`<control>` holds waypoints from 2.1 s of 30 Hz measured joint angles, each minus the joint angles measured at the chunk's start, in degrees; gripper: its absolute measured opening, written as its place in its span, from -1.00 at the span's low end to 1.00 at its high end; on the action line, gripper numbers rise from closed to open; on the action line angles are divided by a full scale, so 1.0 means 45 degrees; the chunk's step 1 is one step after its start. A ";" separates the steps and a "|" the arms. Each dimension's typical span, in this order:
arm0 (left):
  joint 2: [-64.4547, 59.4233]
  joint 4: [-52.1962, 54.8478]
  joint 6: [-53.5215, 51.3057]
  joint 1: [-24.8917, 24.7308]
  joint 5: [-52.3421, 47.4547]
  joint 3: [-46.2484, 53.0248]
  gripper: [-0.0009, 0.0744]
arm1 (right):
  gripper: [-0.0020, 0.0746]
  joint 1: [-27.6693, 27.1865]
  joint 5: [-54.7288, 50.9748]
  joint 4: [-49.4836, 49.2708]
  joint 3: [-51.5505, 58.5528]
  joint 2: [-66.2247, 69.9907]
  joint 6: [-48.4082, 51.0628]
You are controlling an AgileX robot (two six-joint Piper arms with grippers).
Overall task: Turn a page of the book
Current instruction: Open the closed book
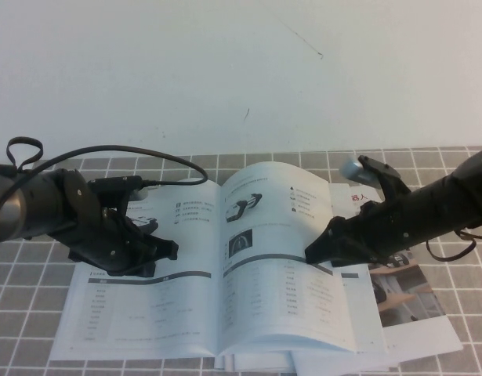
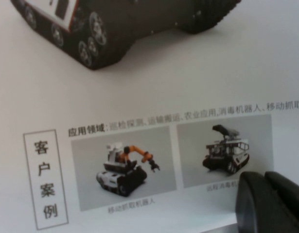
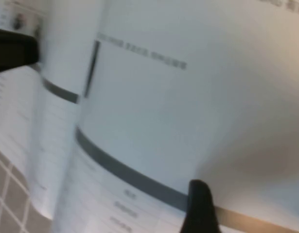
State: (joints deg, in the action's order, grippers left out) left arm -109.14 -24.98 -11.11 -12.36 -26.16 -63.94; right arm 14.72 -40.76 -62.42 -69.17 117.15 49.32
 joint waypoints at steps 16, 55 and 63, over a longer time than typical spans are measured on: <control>0.0000 -0.0022 0.0000 0.0000 0.0000 0.0000 -0.99 | 0.25 -0.0632 -0.1862 -0.1236 -0.0826 0.0055 0.0841; 0.0000 -0.0072 0.0000 0.0000 -0.0048 0.0000 -0.99 | 0.25 -0.0744 -0.4818 0.3887 -0.3147 0.0971 -0.2430; 0.0000 -0.0072 0.0000 0.0000 -0.0076 0.0000 -0.99 | 0.25 -0.0592 -0.4219 0.6148 -0.3048 0.0995 -0.3728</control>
State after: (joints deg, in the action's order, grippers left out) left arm -109.14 -25.30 -11.11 -12.36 -26.50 -63.94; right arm 12.05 -59.75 -34.76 -82.89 121.63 32.55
